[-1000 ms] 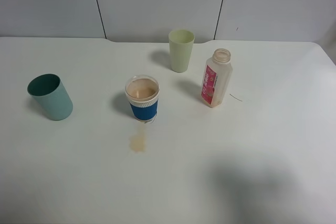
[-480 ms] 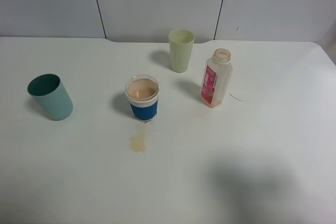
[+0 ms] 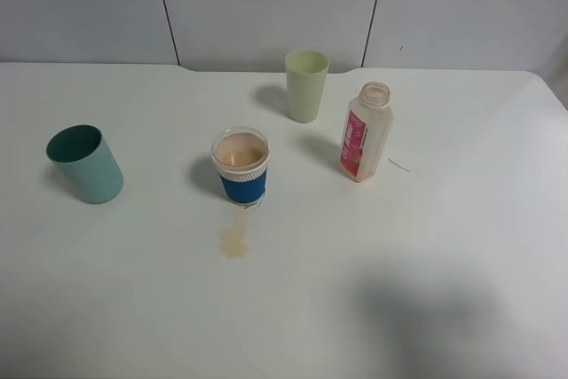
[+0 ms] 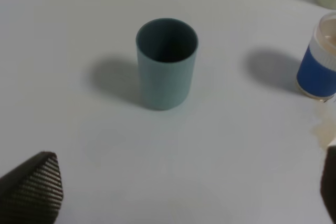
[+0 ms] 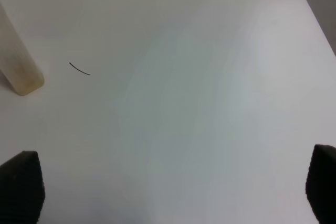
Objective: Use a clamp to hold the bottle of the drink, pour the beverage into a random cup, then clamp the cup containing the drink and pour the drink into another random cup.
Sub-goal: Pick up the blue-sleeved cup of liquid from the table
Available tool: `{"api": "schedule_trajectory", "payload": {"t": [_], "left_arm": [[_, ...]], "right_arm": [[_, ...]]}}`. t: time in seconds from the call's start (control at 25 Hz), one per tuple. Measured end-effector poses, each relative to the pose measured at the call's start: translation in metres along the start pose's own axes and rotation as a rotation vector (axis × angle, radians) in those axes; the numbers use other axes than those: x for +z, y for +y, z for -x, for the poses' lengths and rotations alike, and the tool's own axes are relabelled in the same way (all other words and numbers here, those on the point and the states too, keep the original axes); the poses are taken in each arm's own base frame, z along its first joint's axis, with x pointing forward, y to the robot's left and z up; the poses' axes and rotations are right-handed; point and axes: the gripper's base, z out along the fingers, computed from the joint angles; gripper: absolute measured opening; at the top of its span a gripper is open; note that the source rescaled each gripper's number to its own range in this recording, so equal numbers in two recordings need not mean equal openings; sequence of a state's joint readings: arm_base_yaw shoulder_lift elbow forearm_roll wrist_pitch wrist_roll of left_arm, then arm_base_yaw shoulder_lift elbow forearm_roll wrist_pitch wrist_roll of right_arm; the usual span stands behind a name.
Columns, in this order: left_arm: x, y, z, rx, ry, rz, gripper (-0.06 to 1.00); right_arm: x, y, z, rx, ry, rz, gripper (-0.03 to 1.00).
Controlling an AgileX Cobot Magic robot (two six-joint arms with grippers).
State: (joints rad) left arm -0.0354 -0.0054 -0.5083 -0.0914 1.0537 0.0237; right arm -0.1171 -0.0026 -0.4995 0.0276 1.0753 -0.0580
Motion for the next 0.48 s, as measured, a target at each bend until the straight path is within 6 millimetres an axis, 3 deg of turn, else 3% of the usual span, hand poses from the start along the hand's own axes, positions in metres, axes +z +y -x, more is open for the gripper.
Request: {"api": "schedule_trajectory", "payload": {"t": [0.48], "left_arm": [[0.0, 0.0, 0.0, 0.0, 0.0, 0.0, 1.0]], "right_arm": [[0.0, 0.0, 0.0, 0.0, 0.0, 0.0, 1.0]]}}
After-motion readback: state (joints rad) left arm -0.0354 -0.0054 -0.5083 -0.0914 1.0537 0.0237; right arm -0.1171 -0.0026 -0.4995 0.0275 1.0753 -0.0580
